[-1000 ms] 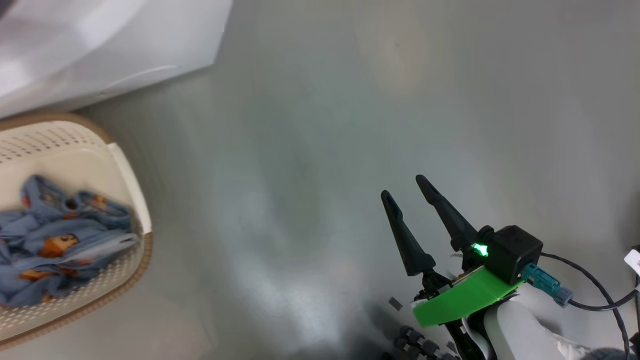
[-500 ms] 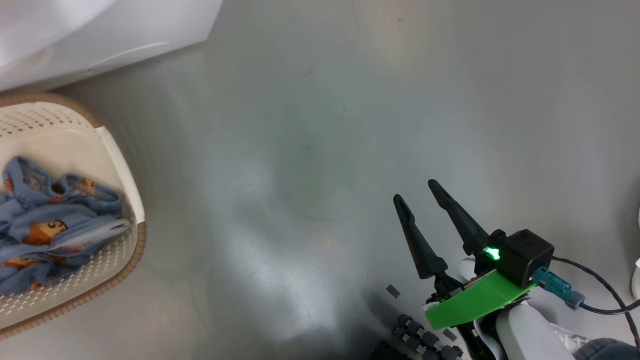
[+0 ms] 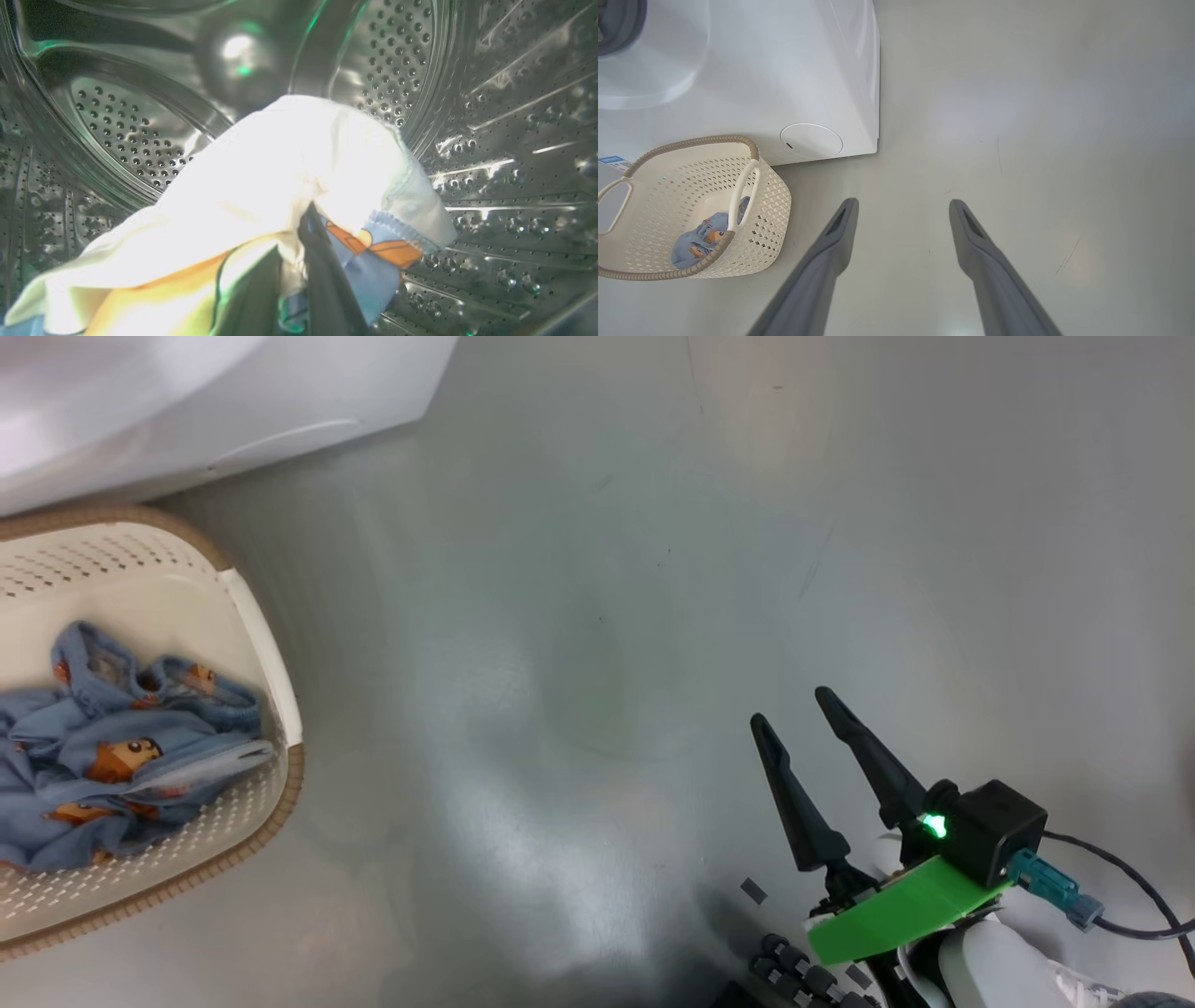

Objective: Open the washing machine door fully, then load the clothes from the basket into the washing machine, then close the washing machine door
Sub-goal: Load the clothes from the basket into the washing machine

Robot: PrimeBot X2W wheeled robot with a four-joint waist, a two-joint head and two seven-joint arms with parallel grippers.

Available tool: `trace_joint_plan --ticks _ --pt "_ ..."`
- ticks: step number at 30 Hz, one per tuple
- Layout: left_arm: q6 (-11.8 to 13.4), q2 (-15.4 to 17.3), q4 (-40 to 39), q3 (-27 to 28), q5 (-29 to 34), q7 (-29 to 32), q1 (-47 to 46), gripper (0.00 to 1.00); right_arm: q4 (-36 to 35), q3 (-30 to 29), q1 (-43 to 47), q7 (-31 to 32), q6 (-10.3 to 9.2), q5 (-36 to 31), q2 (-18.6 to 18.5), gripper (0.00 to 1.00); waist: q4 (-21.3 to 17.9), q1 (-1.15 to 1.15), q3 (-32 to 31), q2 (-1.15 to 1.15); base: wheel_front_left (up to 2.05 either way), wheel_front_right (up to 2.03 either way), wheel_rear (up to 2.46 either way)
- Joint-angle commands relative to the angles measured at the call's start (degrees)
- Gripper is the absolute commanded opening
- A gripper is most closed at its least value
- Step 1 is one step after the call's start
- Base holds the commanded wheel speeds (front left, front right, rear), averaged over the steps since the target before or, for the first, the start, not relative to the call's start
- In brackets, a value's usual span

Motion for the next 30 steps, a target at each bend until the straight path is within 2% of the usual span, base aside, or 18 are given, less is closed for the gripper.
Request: trace_joint_plan --ticks 1,8,12,13,14,15,26,30 --pt "0.53 2.11 -0.19 0.07 0.88 -0.29 -0.14 0.00 -0.88 0.93 2.90 -0.68 0.09 0.14 -0.85 1.00 0.20 0.00 -0.33 0.00 0.00 0.00 0.00" --pt "2.85 1.20 9.10 -0.98 1.63 -0.29 -2.72 0.02 -0.23 1.00 3.57 -0.68 0.09 0.08 -0.98 1.00 0.73 0.00 -1.74 0.00 0.00 0.00 0.00" --pt "4.29 0.81 13.02 -1.24 1.66 -0.29 -3.70 0.47 0.00 0.93 3.79 -0.68 0.09 0.25 -0.89 1.00 1.04 0.00 -2.79 0.00 0.00 0.00 0.00" --pt "4.54 0.73 13.65 -1.37 1.70 -0.29 -3.96 0.66 0.06 0.87 3.85 -0.68 0.09 0.25 -0.90 1.00 1.16 0.00 -3.03 0.00 0.00 0.00 0.00" --pt "4.93 0.59 14.21 -1.17 1.44 -0.29 -4.18 0.97 0.12 0.85 3.89 -0.68 0.09 0.23 -0.92 1.00 1.28 0.00 -3.19 0.00 0.00 0.00 0.00" --pt "5.09 0.37 14.70 -0.98 1.10 -0.29 -4.30 1.00 0.17 0.84 3.88 -0.68 0.09 0.19 -0.95 1.00 1.40 0.00 -3.36 0.00 0.00 0.00 0.00" --pt "5.78 -2.31 18.58 -1.89 0.17 -0.29 -2.88 1.00 0.69 0.06 2.90 -0.68 0.09 -0.01 -0.87 1.00 3.58 0.00 -6.25 0.00 0.00 0.00 0.00" --pt "5.68 -4.74 17.65 -1.78 -1.10 -0.29 -0.98 1.00 1.13 -0.31 2.63 -0.68 0.09 -0.22 -1.02 1.00 5.71 0.00 -7.75 0.00 0.00 0.00 0.00"
